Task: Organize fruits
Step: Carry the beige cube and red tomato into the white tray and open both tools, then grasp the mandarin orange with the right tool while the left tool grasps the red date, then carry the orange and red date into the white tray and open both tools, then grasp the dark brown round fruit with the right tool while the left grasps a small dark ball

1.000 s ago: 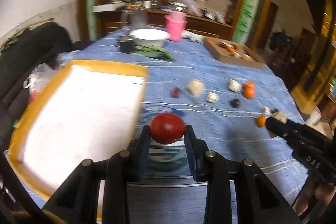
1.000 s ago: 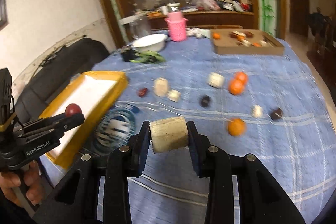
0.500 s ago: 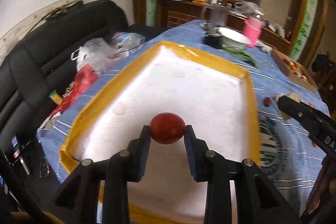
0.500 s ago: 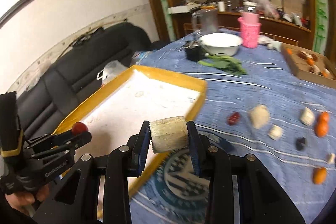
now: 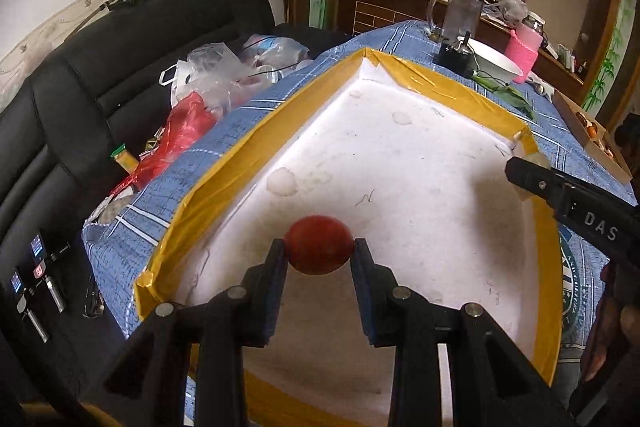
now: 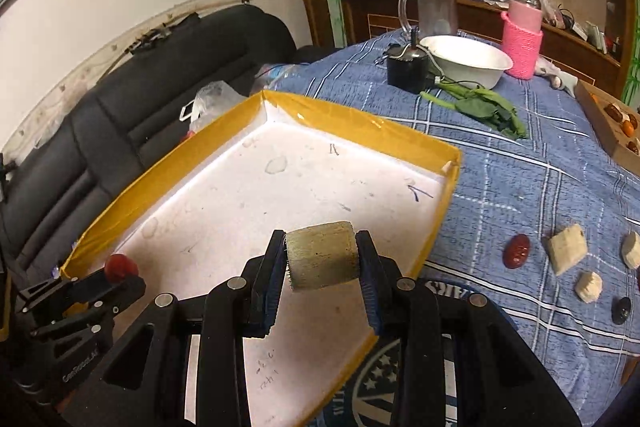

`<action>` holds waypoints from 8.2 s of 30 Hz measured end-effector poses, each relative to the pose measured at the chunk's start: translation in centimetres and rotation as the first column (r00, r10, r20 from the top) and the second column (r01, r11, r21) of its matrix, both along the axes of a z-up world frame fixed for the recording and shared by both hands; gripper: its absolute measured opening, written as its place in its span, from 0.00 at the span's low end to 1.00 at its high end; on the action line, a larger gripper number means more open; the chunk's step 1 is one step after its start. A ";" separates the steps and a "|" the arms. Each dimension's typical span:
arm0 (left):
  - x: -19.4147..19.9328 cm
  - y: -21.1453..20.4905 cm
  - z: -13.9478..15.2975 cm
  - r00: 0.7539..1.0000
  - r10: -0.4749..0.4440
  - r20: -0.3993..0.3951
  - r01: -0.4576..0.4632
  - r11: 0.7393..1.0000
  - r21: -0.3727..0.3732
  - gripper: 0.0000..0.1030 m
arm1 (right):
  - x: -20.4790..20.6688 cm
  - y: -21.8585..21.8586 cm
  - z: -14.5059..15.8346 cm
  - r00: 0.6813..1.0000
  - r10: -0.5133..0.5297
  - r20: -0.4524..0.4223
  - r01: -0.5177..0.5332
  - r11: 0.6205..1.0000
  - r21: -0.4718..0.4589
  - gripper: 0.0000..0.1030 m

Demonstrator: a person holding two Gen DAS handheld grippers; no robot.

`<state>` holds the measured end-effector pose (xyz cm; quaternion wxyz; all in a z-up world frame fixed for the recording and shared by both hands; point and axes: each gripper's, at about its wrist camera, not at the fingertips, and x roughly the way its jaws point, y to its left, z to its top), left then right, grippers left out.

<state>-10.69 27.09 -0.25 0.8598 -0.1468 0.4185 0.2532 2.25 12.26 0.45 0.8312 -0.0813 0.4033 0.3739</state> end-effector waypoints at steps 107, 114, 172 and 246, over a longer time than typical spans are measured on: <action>1.5 -10.6 5.5 0.939 -0.270 0.214 0.272 0.962 0.022 0.21 | -4.8 -22.7 5.5 0.957 -0.267 0.112 0.259 0.962 0.086 0.30; 0.4 -7.3 5.3 0.958 -0.198 0.209 0.198 0.980 0.020 0.21 | -4.8 -17.8 6.3 0.975 -0.183 0.129 0.172 0.981 0.093 0.30; 6.5 2.9 0.2 0.995 0.052 -0.087 -0.057 0.997 -0.053 0.49 | 6.5 2.8 -2.1 0.999 0.044 0.000 -0.043 0.986 -0.160 0.46; 19.9 -33.4 -1.9 0.800 -0.600 -0.029 0.600 0.799 0.027 0.22 | 7.8 -39.4 -3.2 0.829 -0.559 -0.011 0.557 0.828 -0.066 0.23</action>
